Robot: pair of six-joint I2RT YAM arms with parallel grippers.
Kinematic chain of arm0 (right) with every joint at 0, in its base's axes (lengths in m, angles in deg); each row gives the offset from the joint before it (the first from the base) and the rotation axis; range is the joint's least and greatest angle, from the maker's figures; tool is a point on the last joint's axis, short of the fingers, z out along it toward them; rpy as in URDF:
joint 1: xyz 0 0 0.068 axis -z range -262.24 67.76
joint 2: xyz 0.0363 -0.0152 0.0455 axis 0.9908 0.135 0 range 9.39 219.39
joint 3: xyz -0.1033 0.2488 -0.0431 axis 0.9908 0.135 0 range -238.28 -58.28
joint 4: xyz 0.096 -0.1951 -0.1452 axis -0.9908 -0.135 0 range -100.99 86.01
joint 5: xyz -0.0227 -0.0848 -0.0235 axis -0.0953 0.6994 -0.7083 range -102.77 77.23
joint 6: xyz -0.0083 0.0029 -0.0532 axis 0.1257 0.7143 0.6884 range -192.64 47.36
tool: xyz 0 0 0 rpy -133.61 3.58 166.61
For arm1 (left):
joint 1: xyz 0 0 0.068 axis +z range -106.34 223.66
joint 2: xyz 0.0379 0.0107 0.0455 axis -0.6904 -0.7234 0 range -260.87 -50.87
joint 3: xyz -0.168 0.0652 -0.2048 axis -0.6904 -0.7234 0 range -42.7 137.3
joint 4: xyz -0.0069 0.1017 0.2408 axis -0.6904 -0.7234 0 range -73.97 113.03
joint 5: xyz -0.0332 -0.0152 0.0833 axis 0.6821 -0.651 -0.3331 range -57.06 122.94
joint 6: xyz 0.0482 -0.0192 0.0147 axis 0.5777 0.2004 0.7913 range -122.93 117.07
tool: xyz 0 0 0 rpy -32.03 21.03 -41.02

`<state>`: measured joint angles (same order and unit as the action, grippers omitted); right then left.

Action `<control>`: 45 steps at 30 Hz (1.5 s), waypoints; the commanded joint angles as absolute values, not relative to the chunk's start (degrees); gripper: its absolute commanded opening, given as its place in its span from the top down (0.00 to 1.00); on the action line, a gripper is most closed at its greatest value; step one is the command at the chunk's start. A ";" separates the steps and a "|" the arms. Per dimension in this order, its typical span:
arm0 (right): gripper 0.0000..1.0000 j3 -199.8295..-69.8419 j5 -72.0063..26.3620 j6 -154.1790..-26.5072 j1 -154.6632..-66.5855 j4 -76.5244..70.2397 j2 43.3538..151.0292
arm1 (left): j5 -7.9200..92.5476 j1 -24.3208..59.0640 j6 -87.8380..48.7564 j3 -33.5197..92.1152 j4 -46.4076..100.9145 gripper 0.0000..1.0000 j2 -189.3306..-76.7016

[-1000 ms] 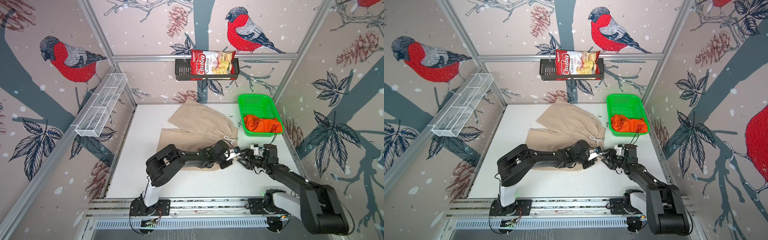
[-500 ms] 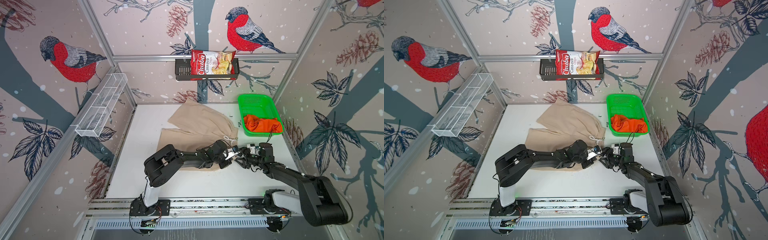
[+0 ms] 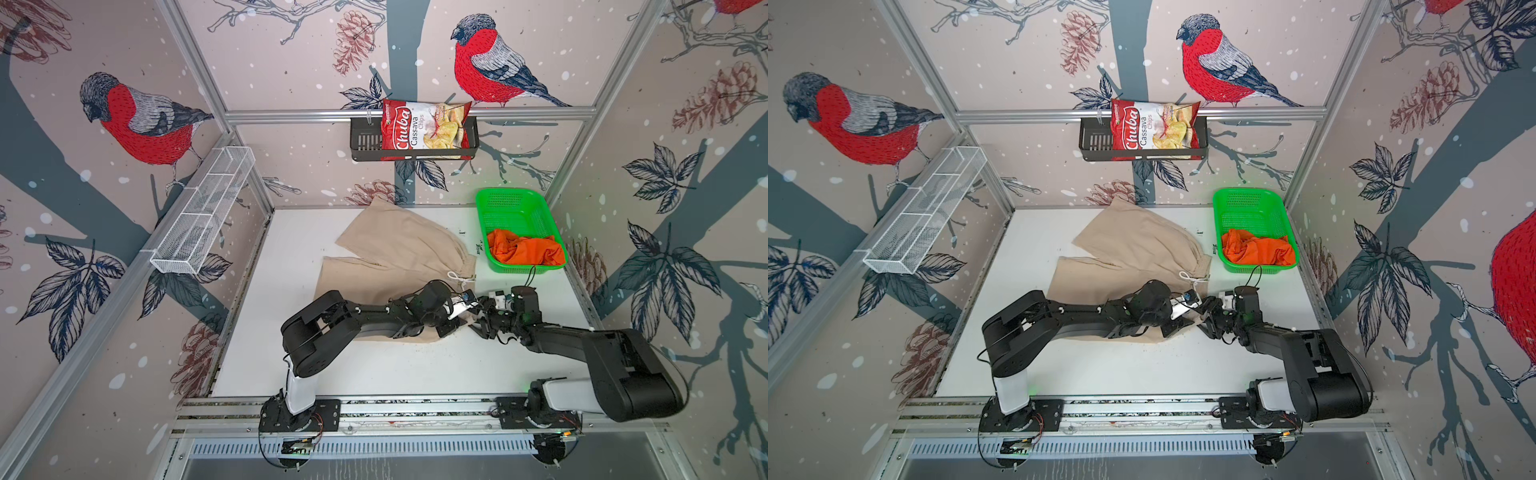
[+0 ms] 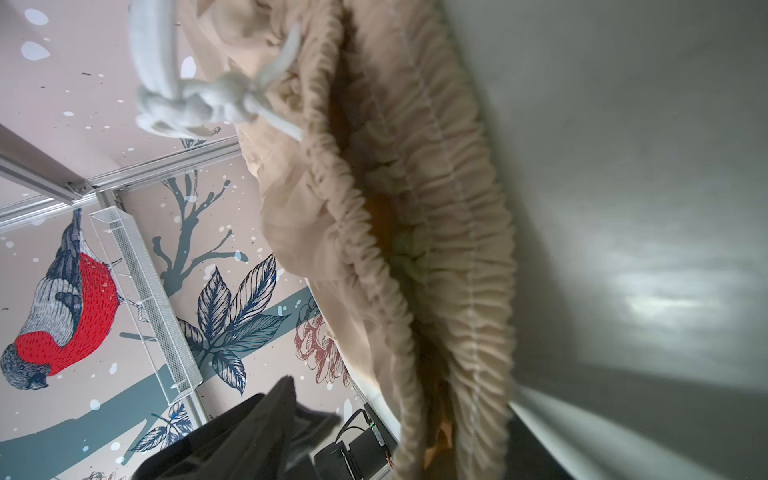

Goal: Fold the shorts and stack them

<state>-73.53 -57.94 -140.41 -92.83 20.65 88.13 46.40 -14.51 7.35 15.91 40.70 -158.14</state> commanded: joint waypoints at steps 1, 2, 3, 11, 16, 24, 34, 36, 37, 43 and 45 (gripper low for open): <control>0.34 -73.31 -57.78 -138.74 -93.05 21.95 89.20 | 45.45 -13.91 3.06 14.78 43.65 0.59 -155.37; 0.34 -73.31 -57.76 -138.31 -93.05 21.55 89.86 | 45.42 -13.55 1.31 13.51 44.08 0.59 -154.42; 0.35 -73.31 -57.62 -138.00 -93.13 21.46 90.34 | 45.50 -13.10 -0.30 12.65 44.36 0.59 -153.44; 0.65 -73.87 -52.75 -133.33 -93.67 15.31 92.34 | 42.76 -6.25 -18.06 9.87 36.58 0.56 -145.66; 0.89 -72.61 -51.85 -134.30 -93.65 17.35 92.28 | 38.74 -1.42 -28.46 9.17 26.00 0.54 -139.08; 0.99 -72.74 -50.43 -133.86 -93.71 16.75 90.74 | 39.82 11.95 -47.58 1.29 18.69 0.50 -127.09; 1.00 -73.05 -49.82 -133.21 -94.37 16.49 90.06 | 35.67 21.17 -59.12 -8.87 12.93 0.45 -114.16; 1.00 -73.05 -49.68 -133.27 -94.48 16.41 89.96 | 35.07 22.38 -61.79 -10.24 11.31 0.43 -111.83; 1.00 -73.05 -49.63 -133.12 -94.55 16.32 89.96 | 34.95 23.05 -63.01 -10.97 10.45 0.41 -110.55; 1.00 -73.05 -48.99 -132.80 -94.68 15.61 89.38 | 31.20 28.79 -69.40 -13.77 2.61 0.31 -102.05; 1.00 -73.14 -48.81 -132.72 -94.77 15.38 89.19 | 31.38 31.52 -69.90 -14.03 0.19 0.31 -100.32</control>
